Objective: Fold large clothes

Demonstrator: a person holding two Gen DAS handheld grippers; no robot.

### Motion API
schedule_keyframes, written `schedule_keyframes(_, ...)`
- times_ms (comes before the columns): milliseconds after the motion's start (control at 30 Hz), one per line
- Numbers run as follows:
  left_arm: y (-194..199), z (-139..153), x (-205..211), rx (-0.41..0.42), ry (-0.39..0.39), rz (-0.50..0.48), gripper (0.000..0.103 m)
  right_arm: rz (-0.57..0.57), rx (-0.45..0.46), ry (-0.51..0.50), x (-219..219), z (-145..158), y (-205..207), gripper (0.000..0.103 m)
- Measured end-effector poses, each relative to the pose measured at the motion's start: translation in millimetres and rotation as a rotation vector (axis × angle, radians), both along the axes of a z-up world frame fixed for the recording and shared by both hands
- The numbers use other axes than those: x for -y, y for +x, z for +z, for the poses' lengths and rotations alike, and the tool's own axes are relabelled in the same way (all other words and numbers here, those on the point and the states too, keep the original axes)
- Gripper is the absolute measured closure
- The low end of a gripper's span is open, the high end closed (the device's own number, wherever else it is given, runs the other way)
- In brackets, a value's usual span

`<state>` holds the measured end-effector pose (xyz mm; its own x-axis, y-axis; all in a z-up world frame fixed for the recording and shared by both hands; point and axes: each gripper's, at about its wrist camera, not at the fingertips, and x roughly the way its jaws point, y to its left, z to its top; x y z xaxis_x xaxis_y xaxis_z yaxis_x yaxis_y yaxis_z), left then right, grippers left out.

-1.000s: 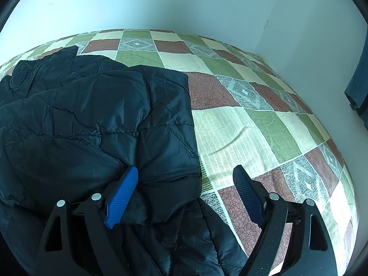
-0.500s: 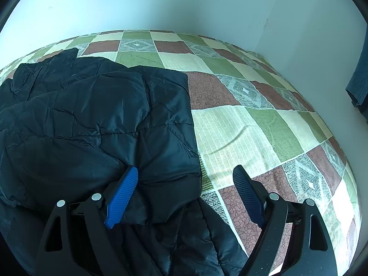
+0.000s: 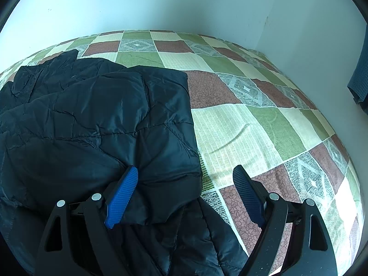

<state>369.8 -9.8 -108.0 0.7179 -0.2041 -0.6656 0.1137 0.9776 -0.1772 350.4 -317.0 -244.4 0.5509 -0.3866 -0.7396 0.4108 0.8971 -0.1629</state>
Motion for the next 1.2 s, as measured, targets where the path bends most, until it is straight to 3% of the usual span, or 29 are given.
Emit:
schedule_keyframes(233,15.3,-31.7,76.3,-0.067,0.035,-0.103,0.096,0.001,0.003,0.01,2.4,-0.3,-0.4,0.02)
schedule_keyframes(600,26.1,-66.2,154.3,-0.126,0.067,-0.22,0.096,0.002,0.004,0.013,3.6,-0.8,-0.8,0.02)
schedule_keyframes(1100,27.0,-109.2,198.5,-0.191,0.104,-0.29,0.096,0.003,0.006,0.017,4.5,-1.4,-0.9,0.02)
schedule_keyframes(1200,24.0,-106.0,200.7,-0.184,0.104,-0.29,0.088,0.004,0.007,0.016,4.7,-1.3,-1.0,0.02)
